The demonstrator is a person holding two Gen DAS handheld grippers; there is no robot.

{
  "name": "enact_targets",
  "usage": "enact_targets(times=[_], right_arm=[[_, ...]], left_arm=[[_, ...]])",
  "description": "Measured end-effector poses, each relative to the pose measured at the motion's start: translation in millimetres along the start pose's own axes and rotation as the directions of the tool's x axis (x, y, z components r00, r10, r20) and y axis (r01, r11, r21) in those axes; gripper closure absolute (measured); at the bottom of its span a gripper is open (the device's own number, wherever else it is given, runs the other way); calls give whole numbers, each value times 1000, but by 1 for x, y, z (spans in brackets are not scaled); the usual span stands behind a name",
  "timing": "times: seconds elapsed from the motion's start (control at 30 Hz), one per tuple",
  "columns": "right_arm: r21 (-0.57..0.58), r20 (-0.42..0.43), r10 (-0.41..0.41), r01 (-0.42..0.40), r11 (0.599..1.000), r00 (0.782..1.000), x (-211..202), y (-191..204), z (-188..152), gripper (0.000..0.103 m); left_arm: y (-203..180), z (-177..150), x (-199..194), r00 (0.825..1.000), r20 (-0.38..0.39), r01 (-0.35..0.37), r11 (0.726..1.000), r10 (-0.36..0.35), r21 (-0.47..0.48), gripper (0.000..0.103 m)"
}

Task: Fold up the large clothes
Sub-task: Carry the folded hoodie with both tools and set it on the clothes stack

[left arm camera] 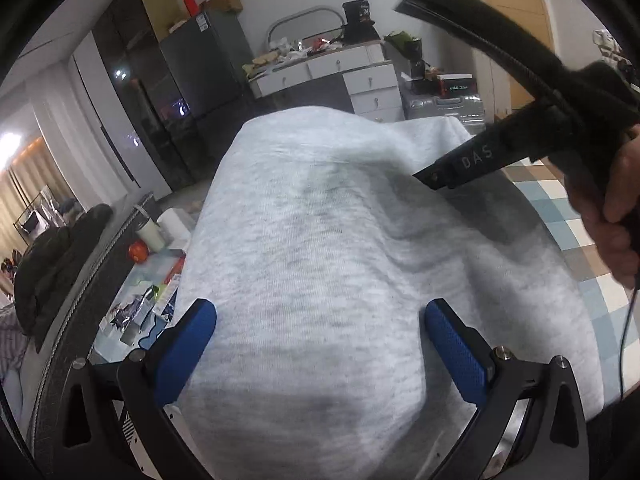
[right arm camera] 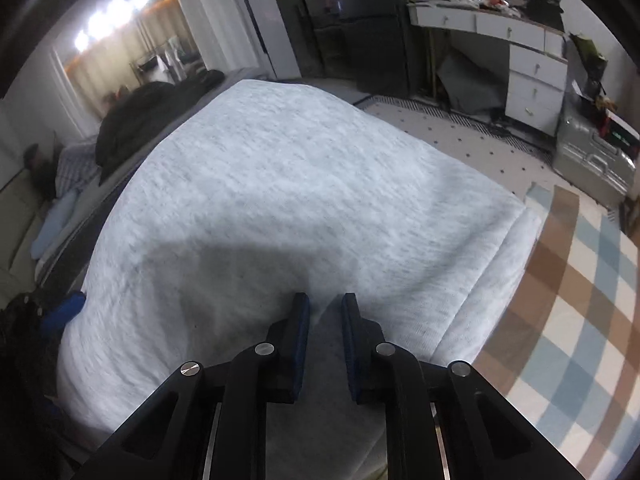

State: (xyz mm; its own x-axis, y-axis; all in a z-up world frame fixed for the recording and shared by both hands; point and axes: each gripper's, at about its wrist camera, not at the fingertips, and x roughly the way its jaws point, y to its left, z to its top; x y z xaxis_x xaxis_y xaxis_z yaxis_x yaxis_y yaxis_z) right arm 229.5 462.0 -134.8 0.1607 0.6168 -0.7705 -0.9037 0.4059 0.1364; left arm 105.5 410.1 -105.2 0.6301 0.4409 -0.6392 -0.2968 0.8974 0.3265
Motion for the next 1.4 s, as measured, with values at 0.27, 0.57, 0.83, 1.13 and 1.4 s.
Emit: enact_targets(times=[0.27,0.57,0.83,1.13,1.4], right_arm=[[-6,89,-27,27,1000,996,-21,3,54,84],[-78,-30,-189,187,979,981,42,20,62,85],[-78,184,44,-30,996,982,-71,24,-21,83],[-95,174,-46,63,993,984,-25,58,-128,83],[-39,252,7,3,999,968,-53,54,-133,79]], left_arm=[[-3,-2,-5,1000,-6,5,1000,-5,18,2],[-2,3,-11,997,-43,66,996,-64,58,2],[70,67,-69,981,49,182,976,-189,123,4],[32,118,88,891,-387,268,963,-236,31,0],[34,117,94,890,-367,239,963,-269,-125,0]])
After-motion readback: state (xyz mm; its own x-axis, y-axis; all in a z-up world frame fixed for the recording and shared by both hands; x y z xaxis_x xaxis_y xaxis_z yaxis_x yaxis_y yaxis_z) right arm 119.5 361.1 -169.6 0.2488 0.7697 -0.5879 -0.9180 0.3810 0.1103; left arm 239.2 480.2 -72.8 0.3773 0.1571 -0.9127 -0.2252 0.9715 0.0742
